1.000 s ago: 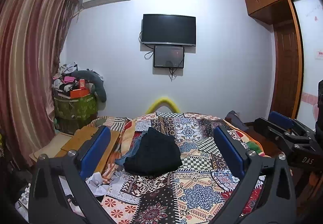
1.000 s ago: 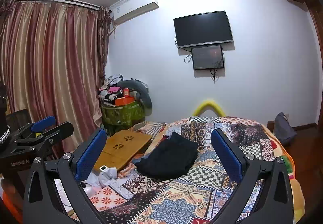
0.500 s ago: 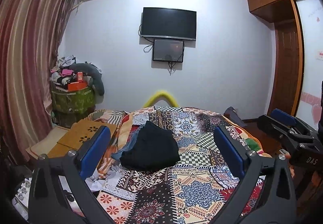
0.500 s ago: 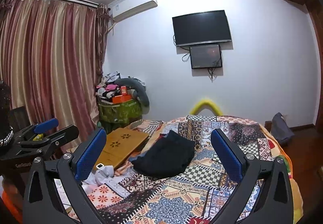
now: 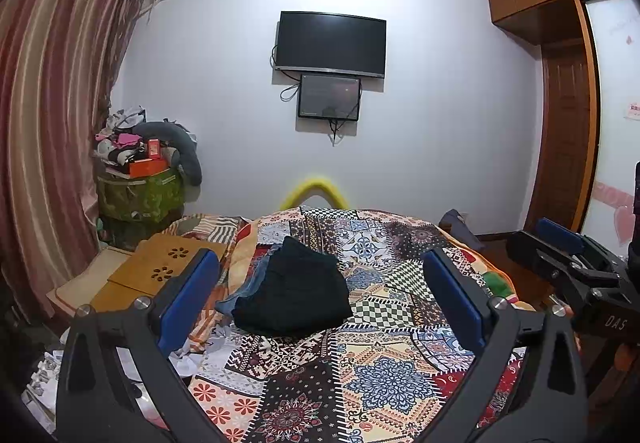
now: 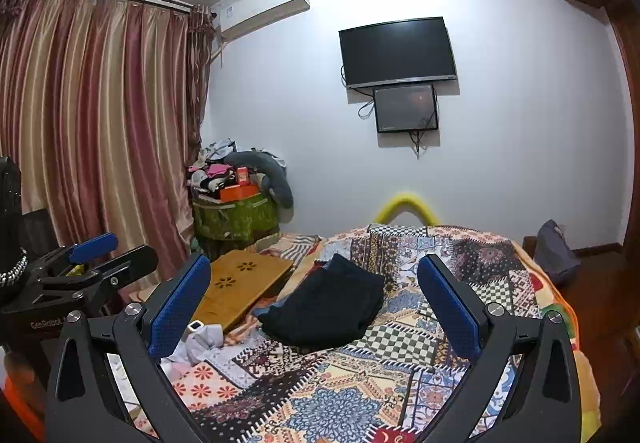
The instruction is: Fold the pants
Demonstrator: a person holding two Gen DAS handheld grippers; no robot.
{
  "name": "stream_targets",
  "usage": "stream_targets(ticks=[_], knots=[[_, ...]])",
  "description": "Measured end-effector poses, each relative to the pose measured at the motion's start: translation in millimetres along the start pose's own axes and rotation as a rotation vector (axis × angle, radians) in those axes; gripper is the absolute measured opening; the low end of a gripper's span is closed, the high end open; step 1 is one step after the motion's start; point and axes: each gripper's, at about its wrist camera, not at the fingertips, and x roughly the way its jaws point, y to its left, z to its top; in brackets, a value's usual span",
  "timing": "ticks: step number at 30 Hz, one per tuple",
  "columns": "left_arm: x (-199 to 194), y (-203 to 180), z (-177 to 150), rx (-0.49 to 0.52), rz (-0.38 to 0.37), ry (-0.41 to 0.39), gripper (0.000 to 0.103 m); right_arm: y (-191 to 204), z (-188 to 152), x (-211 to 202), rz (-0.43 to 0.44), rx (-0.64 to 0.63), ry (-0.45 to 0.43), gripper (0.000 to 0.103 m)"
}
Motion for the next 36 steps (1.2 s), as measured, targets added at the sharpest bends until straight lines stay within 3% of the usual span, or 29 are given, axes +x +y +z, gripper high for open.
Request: stream_targets(ticks=[36], knots=[[-1.0, -0.8, -1.6, 0.009, -0.052, 0.023, 0.103, -1.4, 0.9, -2.6, -0.019, 0.007, 0.010, 0.103]])
